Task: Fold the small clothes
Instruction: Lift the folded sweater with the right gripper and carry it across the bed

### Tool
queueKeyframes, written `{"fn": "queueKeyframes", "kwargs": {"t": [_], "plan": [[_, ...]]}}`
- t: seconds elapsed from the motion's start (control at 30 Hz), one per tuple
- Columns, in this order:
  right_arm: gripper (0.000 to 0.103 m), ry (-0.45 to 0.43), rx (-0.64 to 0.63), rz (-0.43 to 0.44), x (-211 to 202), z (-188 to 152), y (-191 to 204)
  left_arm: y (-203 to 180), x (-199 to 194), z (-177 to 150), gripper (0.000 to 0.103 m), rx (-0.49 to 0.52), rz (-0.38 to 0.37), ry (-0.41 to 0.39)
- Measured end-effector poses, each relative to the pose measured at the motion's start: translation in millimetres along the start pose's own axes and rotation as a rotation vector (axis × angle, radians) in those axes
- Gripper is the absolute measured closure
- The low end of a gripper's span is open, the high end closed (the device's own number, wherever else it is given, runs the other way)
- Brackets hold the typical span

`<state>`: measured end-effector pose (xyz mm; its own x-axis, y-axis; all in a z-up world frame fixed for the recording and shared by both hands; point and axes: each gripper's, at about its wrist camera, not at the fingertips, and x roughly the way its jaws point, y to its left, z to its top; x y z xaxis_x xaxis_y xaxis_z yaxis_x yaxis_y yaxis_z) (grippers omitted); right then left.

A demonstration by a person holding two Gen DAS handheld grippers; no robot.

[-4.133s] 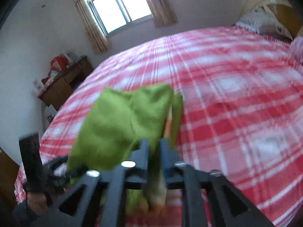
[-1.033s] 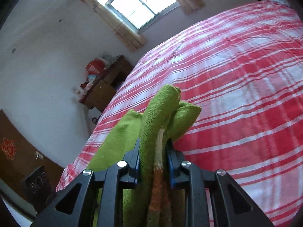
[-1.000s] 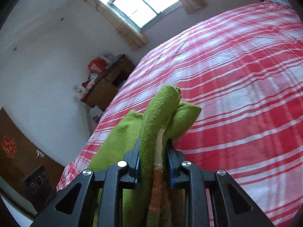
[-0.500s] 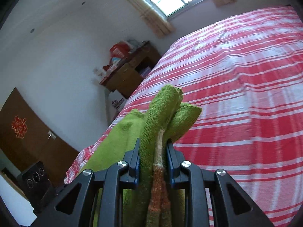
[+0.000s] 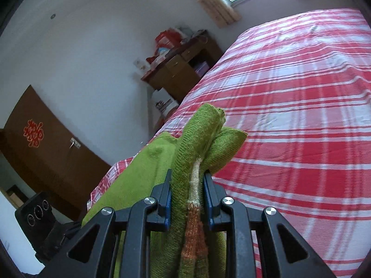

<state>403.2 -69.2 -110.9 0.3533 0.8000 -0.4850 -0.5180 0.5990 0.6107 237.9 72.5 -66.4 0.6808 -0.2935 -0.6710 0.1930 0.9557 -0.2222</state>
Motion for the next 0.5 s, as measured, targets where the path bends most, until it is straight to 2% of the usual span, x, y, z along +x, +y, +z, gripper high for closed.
{"fn": "queueKeyframes", "kwargs": {"t": [0.2,0.5], "plan": [[0.08,0.03,-0.031,0.038,27,2,23,16,-18,-8,0.073,-0.019,0.047,-0.032],[0.08,0.095,-0.077,0.078,76,-4,56,40,-32,-24,0.073,-0.05,0.127,-0.039]]}}
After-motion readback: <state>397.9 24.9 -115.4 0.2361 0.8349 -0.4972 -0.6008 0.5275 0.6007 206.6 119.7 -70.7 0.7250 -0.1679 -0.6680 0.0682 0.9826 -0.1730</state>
